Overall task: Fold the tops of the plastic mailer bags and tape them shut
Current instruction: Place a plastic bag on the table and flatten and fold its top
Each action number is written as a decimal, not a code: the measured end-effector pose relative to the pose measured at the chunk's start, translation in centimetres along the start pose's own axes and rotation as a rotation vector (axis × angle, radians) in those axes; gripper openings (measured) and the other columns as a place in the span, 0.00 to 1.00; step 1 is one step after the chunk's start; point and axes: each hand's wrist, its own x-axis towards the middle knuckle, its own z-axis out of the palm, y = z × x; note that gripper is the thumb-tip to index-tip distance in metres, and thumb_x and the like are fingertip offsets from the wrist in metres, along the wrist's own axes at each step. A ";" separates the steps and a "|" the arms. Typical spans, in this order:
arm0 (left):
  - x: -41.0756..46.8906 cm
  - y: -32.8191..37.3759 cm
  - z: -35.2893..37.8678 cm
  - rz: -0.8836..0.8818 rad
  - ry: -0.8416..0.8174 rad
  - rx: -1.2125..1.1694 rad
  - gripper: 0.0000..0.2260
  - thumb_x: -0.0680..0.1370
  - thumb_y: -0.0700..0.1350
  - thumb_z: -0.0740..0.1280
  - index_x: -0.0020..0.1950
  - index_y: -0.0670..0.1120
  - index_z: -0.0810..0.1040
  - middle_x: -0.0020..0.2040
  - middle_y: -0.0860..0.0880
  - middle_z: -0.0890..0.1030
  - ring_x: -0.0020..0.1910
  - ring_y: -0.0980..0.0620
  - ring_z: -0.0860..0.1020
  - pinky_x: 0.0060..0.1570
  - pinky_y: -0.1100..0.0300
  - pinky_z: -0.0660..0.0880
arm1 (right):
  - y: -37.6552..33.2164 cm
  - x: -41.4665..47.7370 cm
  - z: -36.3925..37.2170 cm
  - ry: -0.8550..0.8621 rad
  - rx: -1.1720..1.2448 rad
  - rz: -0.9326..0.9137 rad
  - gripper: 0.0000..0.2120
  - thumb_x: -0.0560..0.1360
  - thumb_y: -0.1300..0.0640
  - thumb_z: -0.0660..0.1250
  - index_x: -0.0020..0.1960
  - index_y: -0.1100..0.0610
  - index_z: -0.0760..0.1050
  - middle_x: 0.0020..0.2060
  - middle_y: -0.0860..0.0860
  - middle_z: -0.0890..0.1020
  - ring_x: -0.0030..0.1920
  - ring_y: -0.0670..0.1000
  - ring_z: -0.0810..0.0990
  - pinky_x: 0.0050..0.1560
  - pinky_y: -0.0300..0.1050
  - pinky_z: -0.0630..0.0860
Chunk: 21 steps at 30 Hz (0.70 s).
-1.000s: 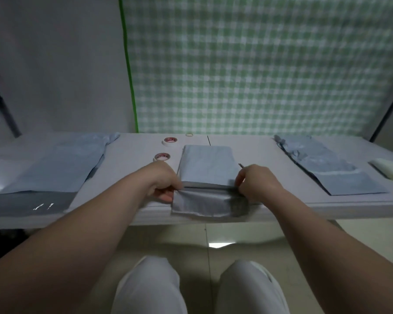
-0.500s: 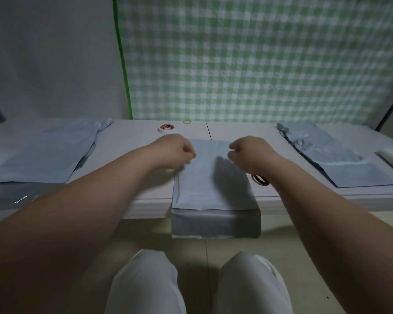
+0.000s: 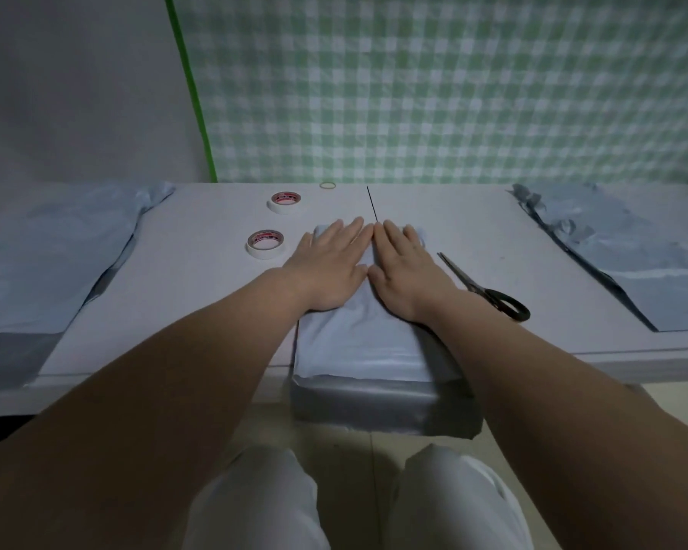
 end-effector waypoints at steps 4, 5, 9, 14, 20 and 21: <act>0.0 0.1 0.2 -0.021 -0.005 -0.003 0.26 0.83 0.53 0.47 0.78 0.51 0.38 0.78 0.53 0.39 0.77 0.50 0.40 0.73 0.43 0.42 | 0.1 0.1 -0.3 -0.022 0.006 -0.001 0.29 0.82 0.52 0.47 0.77 0.61 0.40 0.77 0.57 0.43 0.76 0.58 0.41 0.75 0.54 0.41; -0.1 0.2 0.2 -0.024 -0.003 0.015 0.26 0.83 0.53 0.47 0.78 0.51 0.38 0.78 0.53 0.39 0.77 0.50 0.40 0.73 0.42 0.41 | -0.1 -0.1 -0.5 -0.034 0.006 0.007 0.29 0.82 0.51 0.47 0.77 0.60 0.40 0.77 0.56 0.42 0.76 0.58 0.40 0.75 0.54 0.41; -0.9 0.5 -0.1 0.093 0.182 0.171 0.24 0.83 0.50 0.49 0.78 0.45 0.54 0.79 0.48 0.52 0.77 0.48 0.50 0.74 0.45 0.45 | -0.7 -1.7 -1.4 -0.025 -0.071 -0.005 0.28 0.83 0.50 0.46 0.77 0.60 0.42 0.77 0.54 0.42 0.76 0.57 0.39 0.75 0.54 0.42; -2.8 0.7 0.4 0.283 0.227 -0.134 0.16 0.81 0.41 0.54 0.63 0.40 0.77 0.71 0.47 0.71 0.66 0.45 0.72 0.64 0.55 0.65 | -1.1 -2.9 -1.5 0.108 -0.040 -0.122 0.16 0.80 0.60 0.52 0.64 0.62 0.70 0.61 0.54 0.73 0.62 0.54 0.70 0.50 0.46 0.68; -2.5 0.3 0.4 0.249 0.035 -0.123 0.20 0.84 0.46 0.50 0.75 0.44 0.61 0.77 0.48 0.59 0.75 0.50 0.58 0.72 0.55 0.54 | -0.2 -3.0 -1.3 -0.035 0.061 -0.107 0.20 0.82 0.53 0.50 0.72 0.58 0.59 0.68 0.54 0.65 0.69 0.53 0.63 0.66 0.50 0.61; -2.4 0.4 0.3 0.244 0.024 -0.118 0.21 0.84 0.46 0.50 0.77 0.45 0.57 0.78 0.49 0.56 0.76 0.51 0.55 0.73 0.54 0.52 | 0.1 -2.8 -1.3 -0.082 0.039 -0.114 0.23 0.82 0.52 0.48 0.75 0.58 0.54 0.72 0.54 0.61 0.72 0.52 0.58 0.71 0.51 0.56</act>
